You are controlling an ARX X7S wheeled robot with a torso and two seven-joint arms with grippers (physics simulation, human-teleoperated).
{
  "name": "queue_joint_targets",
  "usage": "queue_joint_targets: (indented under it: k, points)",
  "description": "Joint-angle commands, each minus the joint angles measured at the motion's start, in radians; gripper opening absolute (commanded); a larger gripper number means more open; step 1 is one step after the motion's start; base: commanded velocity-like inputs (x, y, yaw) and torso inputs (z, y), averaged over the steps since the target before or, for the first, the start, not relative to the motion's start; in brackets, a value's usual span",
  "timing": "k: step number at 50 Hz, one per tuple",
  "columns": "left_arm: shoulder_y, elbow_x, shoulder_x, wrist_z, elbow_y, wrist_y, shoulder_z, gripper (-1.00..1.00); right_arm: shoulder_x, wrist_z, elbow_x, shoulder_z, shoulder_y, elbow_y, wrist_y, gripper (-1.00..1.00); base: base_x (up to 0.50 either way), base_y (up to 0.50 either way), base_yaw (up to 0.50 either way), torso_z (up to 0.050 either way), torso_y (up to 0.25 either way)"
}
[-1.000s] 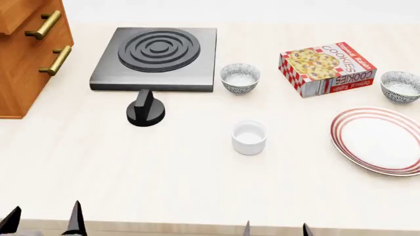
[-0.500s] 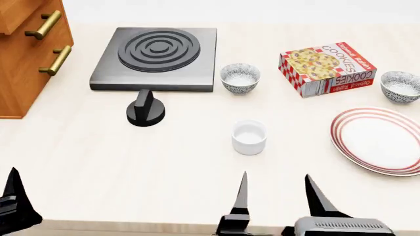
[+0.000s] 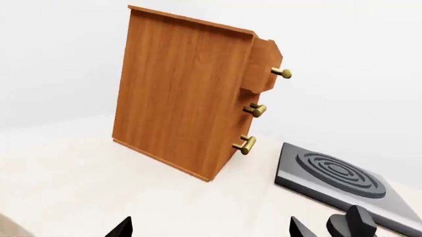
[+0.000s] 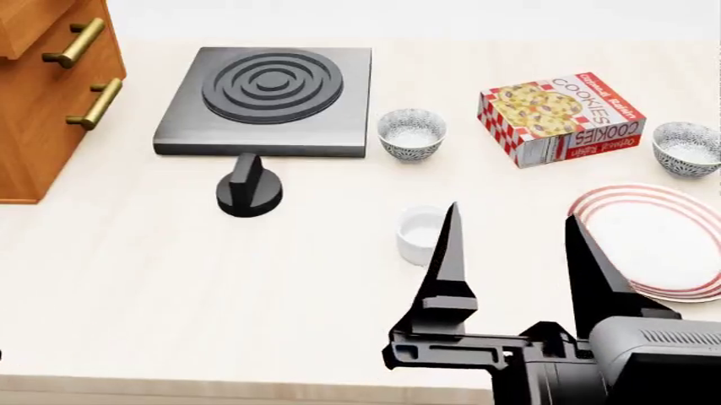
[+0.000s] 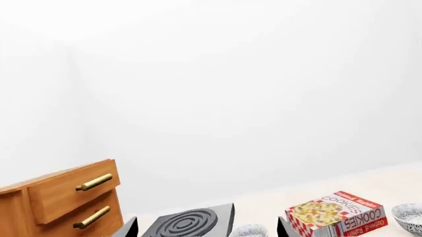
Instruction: Pick the akita bowl next to the plate and place it on the plate.
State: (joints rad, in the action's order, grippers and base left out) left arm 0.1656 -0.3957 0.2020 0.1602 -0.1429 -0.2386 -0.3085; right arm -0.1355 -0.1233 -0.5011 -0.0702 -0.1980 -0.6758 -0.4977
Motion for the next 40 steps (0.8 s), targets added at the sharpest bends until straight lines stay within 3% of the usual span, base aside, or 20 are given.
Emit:
queue_joint_targets:
  k: [1,40]
  points:
    - [0.001,0.006,0.006,-0.001,0.029,0.021,0.001,1.0,-0.001,-0.015,-0.063,-0.038,-0.011,-0.023,-0.001,1.0,0.0,-0.2,0.0,0.0,0.0]
    - [-0.002,0.001,0.016,0.027,0.036,0.03,0.01,1.0,-0.034,-0.038,-0.071,-0.011,-0.003,0.005,0.038,1.0,0.0,-0.25,0.0,0.0,0.0]
